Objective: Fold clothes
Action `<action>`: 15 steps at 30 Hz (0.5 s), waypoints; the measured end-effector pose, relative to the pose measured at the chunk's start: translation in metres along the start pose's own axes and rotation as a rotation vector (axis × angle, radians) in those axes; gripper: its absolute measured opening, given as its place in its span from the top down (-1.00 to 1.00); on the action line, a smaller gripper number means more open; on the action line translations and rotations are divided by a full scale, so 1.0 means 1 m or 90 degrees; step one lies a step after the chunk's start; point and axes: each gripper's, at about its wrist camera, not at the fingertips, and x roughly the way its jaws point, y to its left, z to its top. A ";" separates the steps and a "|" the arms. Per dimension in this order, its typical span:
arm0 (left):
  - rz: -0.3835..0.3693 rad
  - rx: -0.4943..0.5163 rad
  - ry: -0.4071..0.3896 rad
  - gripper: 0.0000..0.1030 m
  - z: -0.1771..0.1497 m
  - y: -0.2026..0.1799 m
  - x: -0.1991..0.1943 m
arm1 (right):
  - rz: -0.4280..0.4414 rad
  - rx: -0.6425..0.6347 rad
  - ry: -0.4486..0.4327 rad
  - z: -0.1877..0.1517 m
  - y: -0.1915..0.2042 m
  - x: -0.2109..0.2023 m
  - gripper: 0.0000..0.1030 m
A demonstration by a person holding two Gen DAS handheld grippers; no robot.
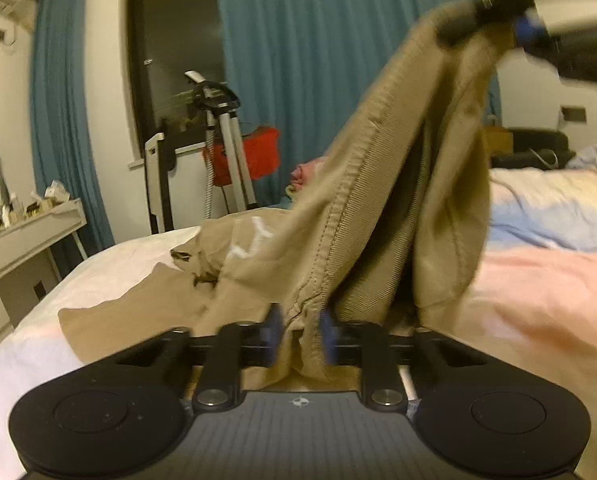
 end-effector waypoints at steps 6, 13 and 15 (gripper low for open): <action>0.022 -0.156 -0.057 0.85 0.020 0.060 -0.019 | -0.079 0.005 0.091 -0.012 -0.022 0.044 0.69; -0.019 -0.225 -0.078 0.87 0.028 0.090 -0.045 | -0.127 -0.130 0.201 -0.040 -0.001 0.051 0.21; -0.023 -0.221 -0.083 0.87 0.031 0.095 -0.059 | -0.154 -0.213 0.236 -0.050 0.013 0.053 -0.28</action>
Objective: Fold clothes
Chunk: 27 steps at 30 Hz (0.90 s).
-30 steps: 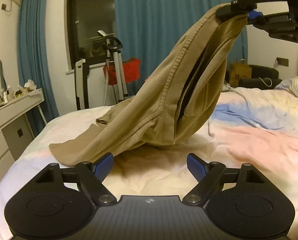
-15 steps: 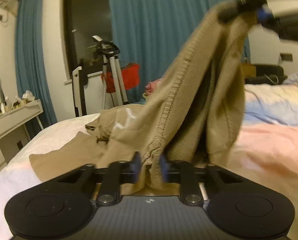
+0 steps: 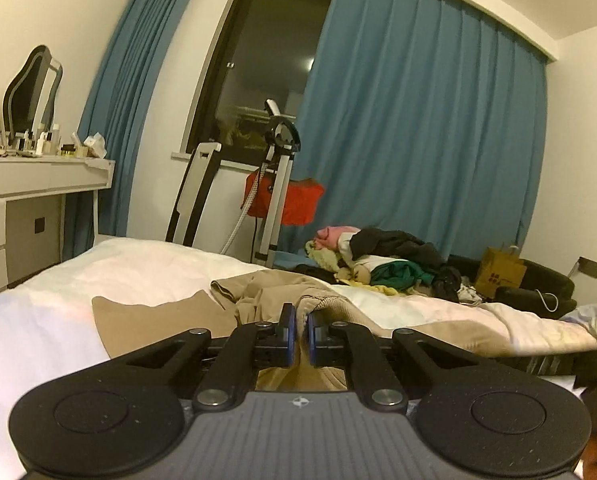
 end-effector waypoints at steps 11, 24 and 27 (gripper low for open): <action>-0.019 -0.015 -0.019 0.87 0.004 -0.004 -0.042 | -0.091 -0.259 -0.106 -0.023 0.068 -0.021 -0.49; -0.023 0.022 0.024 0.86 -0.007 -0.012 -0.036 | 0.001 0.069 0.052 -0.003 -0.021 -0.021 -0.69; -0.018 0.018 0.052 0.86 -0.012 -0.009 -0.023 | -0.014 0.099 0.086 -0.011 -0.029 -0.017 -0.68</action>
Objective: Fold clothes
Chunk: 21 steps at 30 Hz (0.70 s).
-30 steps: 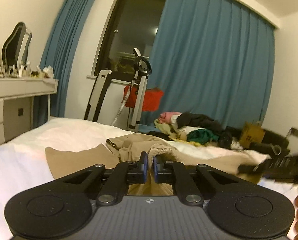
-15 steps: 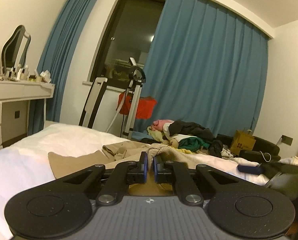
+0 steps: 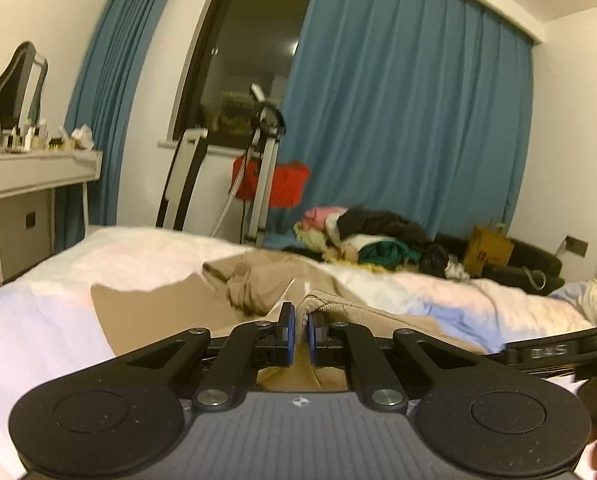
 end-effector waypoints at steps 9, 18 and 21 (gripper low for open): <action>0.003 -0.079 0.007 0.87 0.003 0.022 0.023 | -0.081 -0.007 -0.053 0.007 -0.021 -0.018 -0.69; 0.016 -0.124 0.048 0.87 0.005 0.037 0.027 | -0.111 0.058 0.014 -0.005 -0.025 0.020 -0.69; 0.045 -0.121 0.096 0.77 -0.001 0.040 0.034 | -0.103 0.065 -0.041 -0.002 -0.017 0.012 -0.69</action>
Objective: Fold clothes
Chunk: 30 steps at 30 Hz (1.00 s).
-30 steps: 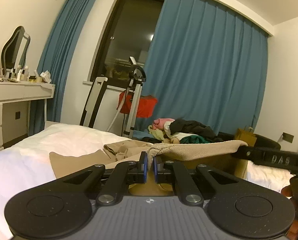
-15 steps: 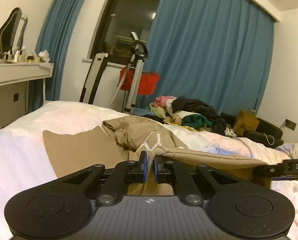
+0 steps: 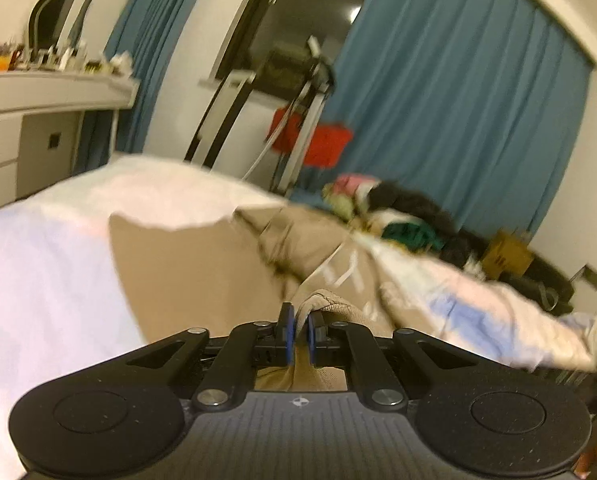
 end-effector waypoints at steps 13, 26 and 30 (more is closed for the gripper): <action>0.072 0.193 0.031 -0.52 -0.037 -0.043 0.001 | 0.078 0.000 -0.116 0.014 0.014 -0.035 -0.69; 0.152 0.269 0.030 -0.65 -0.057 -0.050 -0.007 | 0.108 0.047 -0.192 0.020 0.005 -0.053 -0.69; 0.122 0.316 0.003 -0.67 -0.065 -0.065 -0.013 | 0.123 0.033 -0.201 0.019 0.012 -0.055 -0.69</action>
